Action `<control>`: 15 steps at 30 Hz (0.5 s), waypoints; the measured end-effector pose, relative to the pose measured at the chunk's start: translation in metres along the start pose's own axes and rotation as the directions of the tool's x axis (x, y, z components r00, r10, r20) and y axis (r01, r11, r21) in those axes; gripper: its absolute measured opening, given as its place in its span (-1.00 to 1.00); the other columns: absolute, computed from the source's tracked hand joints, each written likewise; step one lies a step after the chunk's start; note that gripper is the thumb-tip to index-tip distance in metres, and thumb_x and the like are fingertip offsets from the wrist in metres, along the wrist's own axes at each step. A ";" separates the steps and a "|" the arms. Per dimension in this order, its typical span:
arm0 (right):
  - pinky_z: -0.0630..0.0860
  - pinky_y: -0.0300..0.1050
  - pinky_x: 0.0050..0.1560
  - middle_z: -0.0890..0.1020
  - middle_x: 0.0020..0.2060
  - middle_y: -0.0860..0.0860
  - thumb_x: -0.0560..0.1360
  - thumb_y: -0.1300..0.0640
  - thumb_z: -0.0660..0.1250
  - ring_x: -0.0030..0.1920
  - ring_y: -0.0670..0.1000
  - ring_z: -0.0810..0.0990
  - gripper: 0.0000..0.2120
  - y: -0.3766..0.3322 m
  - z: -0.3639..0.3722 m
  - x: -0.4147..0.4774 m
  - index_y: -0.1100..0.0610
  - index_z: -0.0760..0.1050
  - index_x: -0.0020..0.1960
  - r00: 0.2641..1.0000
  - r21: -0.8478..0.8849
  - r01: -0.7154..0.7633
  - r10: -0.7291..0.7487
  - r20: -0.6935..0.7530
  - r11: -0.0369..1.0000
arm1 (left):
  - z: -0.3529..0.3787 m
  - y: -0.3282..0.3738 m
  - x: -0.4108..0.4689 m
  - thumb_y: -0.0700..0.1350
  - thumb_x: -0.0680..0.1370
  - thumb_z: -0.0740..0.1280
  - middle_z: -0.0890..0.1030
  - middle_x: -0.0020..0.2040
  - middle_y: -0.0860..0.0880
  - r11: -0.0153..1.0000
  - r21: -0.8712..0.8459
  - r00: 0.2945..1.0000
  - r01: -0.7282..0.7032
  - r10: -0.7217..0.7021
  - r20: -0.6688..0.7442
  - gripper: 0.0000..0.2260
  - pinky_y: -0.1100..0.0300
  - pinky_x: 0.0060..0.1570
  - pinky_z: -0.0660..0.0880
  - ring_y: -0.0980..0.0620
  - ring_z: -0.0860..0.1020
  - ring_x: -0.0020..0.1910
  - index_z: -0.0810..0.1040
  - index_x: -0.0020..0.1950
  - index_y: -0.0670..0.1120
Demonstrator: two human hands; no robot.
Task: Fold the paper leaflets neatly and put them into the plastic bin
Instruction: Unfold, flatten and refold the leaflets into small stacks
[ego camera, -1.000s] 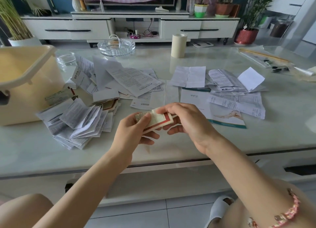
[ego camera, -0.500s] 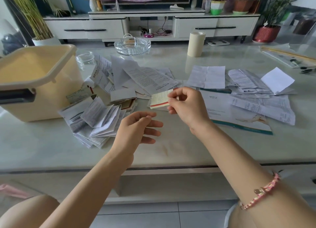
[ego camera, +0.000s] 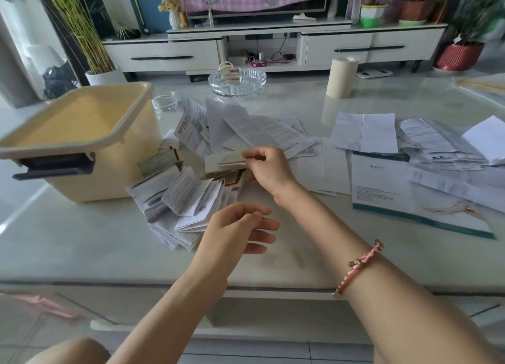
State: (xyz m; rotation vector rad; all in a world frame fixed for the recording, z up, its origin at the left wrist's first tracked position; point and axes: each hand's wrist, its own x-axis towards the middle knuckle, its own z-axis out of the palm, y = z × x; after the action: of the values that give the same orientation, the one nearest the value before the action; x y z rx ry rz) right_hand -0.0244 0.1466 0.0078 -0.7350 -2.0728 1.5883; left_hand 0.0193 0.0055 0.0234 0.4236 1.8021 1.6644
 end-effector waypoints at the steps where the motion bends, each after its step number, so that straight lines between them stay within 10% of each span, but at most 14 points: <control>1: 0.50 -0.04 0.17 0.60 -0.01 0.04 0.50 0.33 0.19 0.00 0.00 0.54 -0.73 0.002 0.000 0.002 0.18 0.59 0.09 1.000 -0.024 -0.005 0.005 0.003 1.000 | 0.000 0.001 0.000 -0.28 0.59 0.17 0.68 -0.26 -0.04 1.000 0.001 1.000 -0.001 0.001 -0.001 -0.81 0.29 -0.34 0.52 0.10 0.59 -0.36 0.58 -0.05 -0.17; 8: 0.40 -0.26 -0.30 0.51 -0.28 -0.07 0.52 0.28 0.23 -0.36 -0.07 0.44 -0.83 0.010 -0.033 -0.013 0.12 0.55 0.01 0.998 -0.019 0.018 -0.017 0.068 1.000 | 0.019 0.009 -0.002 -0.29 0.58 0.16 0.67 -0.26 -0.04 0.999 0.023 0.999 -0.037 0.037 -0.024 -0.80 0.29 -0.32 0.51 0.10 0.58 -0.37 0.57 -0.07 -0.15; 15: 0.36 -0.22 -0.09 0.50 -0.18 -0.06 0.54 0.20 0.25 -0.13 -0.04 0.48 -0.67 0.024 -0.079 -0.045 0.11 0.43 0.30 0.995 -0.309 0.102 -0.093 0.045 0.946 | 0.052 -0.008 -0.002 -0.35 0.56 0.12 0.61 -0.35 -0.05 0.996 0.045 0.991 -0.080 0.084 -0.107 -0.79 0.31 -0.42 0.48 0.11 0.54 -0.45 0.53 -0.09 -0.20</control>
State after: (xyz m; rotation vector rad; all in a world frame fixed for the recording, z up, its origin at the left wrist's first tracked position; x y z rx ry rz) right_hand 0.0627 0.1810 0.0038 -0.7014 -2.3743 1.2402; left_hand 0.0558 0.0425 0.0169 0.4382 1.9240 1.7390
